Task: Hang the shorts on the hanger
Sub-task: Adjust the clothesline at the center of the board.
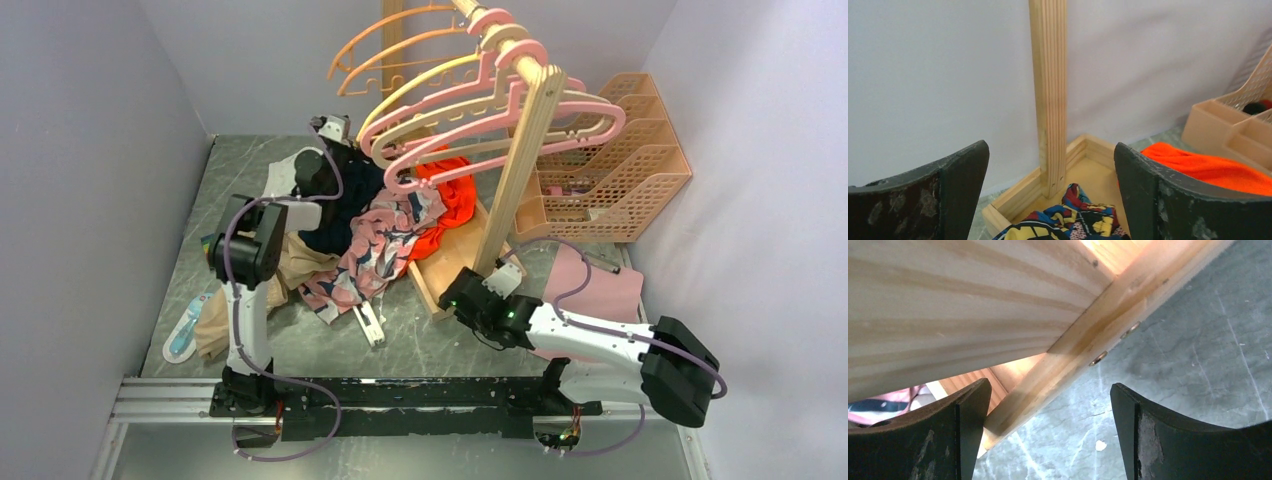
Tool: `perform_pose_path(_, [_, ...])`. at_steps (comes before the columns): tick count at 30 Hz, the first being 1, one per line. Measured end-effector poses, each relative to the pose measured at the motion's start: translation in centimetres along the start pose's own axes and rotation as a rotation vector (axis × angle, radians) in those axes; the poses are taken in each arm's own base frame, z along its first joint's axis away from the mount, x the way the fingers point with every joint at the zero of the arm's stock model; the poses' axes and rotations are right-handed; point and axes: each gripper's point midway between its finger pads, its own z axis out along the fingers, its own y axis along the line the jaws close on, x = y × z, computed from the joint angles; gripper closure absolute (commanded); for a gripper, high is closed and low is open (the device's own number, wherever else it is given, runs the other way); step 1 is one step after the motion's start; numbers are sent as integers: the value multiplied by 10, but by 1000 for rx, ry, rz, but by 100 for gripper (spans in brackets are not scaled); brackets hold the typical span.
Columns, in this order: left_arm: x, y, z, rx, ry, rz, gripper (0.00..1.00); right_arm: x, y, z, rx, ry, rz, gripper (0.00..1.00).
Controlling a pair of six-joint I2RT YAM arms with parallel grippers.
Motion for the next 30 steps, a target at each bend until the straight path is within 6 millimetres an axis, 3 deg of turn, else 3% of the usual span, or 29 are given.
perform_pose_path(6, [-72, -5, -26, -31, -48, -38, 0, -12, 24, -19, -79, 10, -44, 14])
perform_pose_path(11, [-107, -17, -49, -28, -36, -60, 0, -16, 28, -28, -120, 19, -57, 19])
perform_pose_path(14, [-107, -24, -62, -21, -2, -65, 0, -14, 22, -30, -140, 24, -70, 26])
perform_pose_path(21, [-77, -35, -91, -13, 123, -93, 7, -4, -4, -16, -86, 29, -34, 34])
perform_pose_path(25, [-74, -45, -99, 5, 153, -103, 7, 0, -12, -12, -61, 35, -9, 32])
perform_pose_path(30, [-73, -55, -109, 17, 168, -134, 4, 3, -19, -12, -33, 45, 14, 23])
